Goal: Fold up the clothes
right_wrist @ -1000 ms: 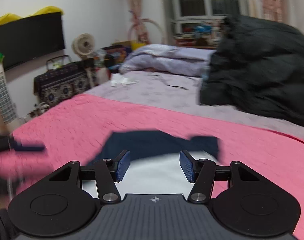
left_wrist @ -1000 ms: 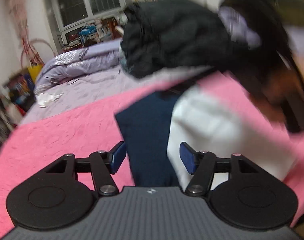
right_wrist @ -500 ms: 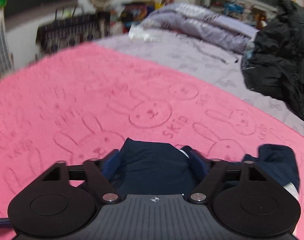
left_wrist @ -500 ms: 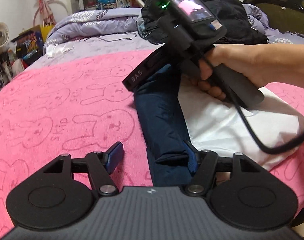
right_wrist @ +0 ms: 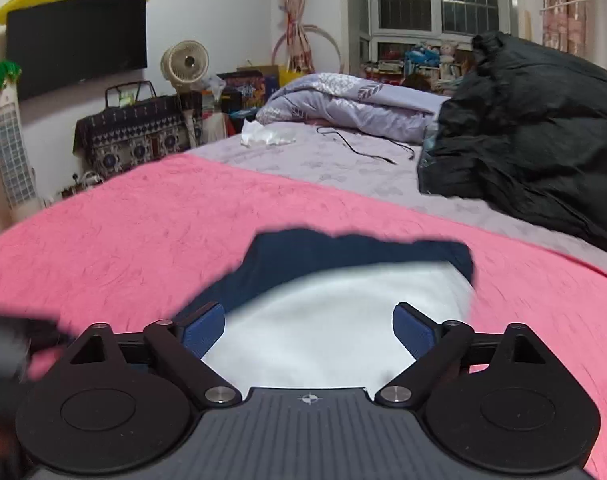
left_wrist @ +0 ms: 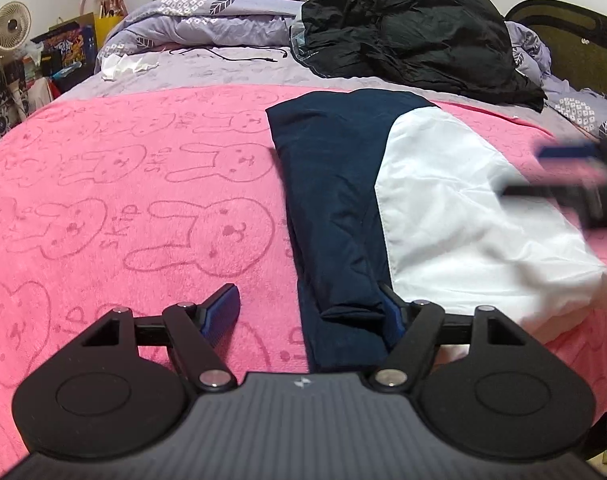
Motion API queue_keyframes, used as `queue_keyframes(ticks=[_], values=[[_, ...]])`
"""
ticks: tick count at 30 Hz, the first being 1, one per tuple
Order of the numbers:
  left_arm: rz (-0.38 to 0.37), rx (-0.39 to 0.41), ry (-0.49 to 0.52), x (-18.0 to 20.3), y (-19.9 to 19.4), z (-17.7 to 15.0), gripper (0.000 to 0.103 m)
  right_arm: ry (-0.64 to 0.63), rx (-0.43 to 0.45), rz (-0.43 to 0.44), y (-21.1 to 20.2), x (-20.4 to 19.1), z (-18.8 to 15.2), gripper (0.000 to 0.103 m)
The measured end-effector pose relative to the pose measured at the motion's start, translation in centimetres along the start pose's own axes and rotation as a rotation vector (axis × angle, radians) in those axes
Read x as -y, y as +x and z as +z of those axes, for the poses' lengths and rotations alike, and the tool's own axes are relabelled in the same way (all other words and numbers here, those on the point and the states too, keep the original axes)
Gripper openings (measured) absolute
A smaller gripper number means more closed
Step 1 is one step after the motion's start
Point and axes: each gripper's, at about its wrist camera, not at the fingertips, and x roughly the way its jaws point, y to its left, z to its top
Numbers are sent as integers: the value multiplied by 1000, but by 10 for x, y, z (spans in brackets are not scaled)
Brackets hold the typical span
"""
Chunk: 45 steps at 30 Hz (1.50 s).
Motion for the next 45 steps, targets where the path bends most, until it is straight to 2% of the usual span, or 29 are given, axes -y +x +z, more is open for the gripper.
queue_keyframes(ticks=[4,9,14,16,19,23,27,30,32,33,34,38,41,42,45], values=[[-2,-4,2,0,0,0,75,-31,-126,-76,-14,2,-51,93],[3,-6,12,2,1,0,76,144,-135,-36,-34,20,-77,94],[8,-1,18,3,2,-1,78,51,-158,-73,-37,7,-81,97],[21,-1,26,3,3,-2,82,51,-173,-84,-30,8,-83,103],[33,-4,23,1,6,-1,90,65,-162,-64,-22,16,-88,103],[33,-20,14,-5,-2,-3,91,64,-173,-61,-24,17,-87,103],[25,1,68,-12,-25,-28,91,-14,-209,-71,-39,10,-97,103],[28,-14,52,-15,-37,-32,91,16,-210,-64,-51,17,-106,103],[30,3,63,-12,-46,-32,88,33,-213,-77,-58,19,-104,103],[31,12,67,-11,-50,-31,82,41,-215,-84,-62,19,-103,103],[10,32,60,-10,-56,-28,81,46,-199,-79,-67,18,-101,103],[-75,135,30,-3,-75,-8,82,65,-93,-18,-85,15,-81,103],[-103,177,54,12,-71,12,84,80,-17,-9,-82,13,-58,103],[-73,149,80,16,-62,10,84,87,-6,-12,-76,13,-51,103],[15,68,157,27,-33,6,84,85,-55,-43,-49,12,-47,103]])
